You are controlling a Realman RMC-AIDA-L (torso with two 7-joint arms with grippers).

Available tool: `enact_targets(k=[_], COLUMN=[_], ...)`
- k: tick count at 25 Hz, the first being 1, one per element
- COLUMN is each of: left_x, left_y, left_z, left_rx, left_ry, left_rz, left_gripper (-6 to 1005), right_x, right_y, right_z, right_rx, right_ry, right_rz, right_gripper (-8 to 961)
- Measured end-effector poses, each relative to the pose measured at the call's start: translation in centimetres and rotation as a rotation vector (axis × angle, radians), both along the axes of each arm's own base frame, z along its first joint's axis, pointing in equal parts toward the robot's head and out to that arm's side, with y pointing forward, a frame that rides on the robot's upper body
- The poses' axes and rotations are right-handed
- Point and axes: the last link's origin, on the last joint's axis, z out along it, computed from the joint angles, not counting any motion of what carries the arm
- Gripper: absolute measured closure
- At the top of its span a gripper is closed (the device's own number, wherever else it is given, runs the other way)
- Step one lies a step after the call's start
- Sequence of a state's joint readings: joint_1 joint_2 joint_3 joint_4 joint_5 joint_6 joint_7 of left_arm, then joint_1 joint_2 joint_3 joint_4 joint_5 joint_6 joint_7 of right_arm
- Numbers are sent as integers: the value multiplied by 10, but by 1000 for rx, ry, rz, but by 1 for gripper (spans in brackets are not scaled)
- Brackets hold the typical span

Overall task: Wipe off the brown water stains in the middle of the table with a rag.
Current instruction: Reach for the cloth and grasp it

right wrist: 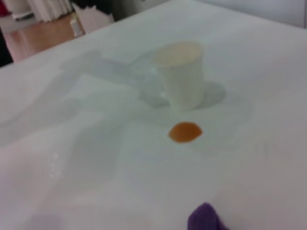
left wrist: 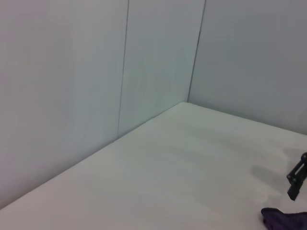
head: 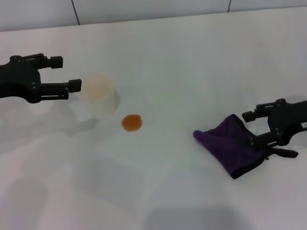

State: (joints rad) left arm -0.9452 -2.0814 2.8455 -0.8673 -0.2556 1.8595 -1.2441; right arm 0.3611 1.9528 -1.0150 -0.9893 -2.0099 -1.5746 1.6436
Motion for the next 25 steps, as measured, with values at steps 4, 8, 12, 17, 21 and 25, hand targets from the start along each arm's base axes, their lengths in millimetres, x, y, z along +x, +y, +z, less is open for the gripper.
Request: enact_targets(k=[4,8,12,17,21,25], left_x=[2,3,4,5,5,5], left_y=[0,0,0,0,0,0], left_z=[-3,-5,-6,-7,-7,-7], left_rx=[-10,-16,-17,-21,-20,-20], left_ry=[-11,-18,-26,-35,-35,-35], left_rz=[-4,-8,-12,-15,-15,-13], left_gripper=[132,132,132,132,132,132], right_x=[0,-3,-5,-7,-9,-9], right_y=[-1,0,2,5,5,4], right_z=[-3,-6,-9,-16,-22,-28], right_rx=[-25,-40,-38,-39,-51,-61], right_ry=[-43,-60,-60,-85,-96,-109], right_rz=[7,10,19,31,42,49], right_gripper=[127,128,128,129,129,129])
